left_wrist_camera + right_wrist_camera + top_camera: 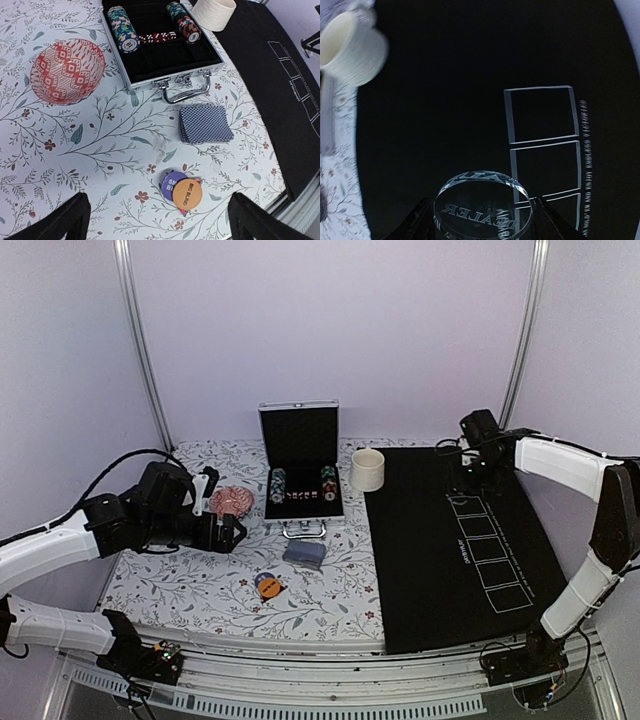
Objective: Distribute texas hold em gaming equipment
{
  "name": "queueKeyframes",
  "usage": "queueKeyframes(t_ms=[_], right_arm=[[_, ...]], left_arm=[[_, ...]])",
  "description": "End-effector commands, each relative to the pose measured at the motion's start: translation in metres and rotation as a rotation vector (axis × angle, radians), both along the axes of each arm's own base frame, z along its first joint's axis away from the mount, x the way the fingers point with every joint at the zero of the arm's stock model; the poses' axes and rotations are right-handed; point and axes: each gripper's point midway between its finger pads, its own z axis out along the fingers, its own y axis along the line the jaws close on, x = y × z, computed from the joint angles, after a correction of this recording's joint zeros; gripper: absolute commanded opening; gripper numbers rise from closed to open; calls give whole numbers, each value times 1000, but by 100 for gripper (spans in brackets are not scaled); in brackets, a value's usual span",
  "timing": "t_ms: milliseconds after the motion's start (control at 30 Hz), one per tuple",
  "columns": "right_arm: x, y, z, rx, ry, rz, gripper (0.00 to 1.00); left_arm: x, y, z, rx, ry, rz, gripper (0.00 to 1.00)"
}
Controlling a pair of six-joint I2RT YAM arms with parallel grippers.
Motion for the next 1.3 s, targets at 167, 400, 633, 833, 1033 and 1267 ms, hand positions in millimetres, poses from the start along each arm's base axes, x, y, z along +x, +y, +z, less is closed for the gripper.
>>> queueKeyframes(t_ms=[167, 400, 633, 833, 1033, 1267], right_arm=[[22, -174, -65, -72, 47, -358, 25], [33, -226, -84, -70, 70, -455, 23], [31, -229, -113, -102, 133, -439, 22], [28, -231, -129, -107, 174, -437, 31], [21, -228, -127, -109, 201, -428, 84], [25, -192, -74, -139, 103, -336, 99]], left_arm=[[-8, -7, -10, -19, 25, -37, 98], [-8, -7, -15, -9, 37, -40, 98], [-8, -7, -16, -6, 40, -38, 98], [-8, -8, -16, -6, 40, -41, 98], [-9, -7, -24, 10, 56, -43, 98], [-27, -34, -56, 40, 151, -182, 98]])
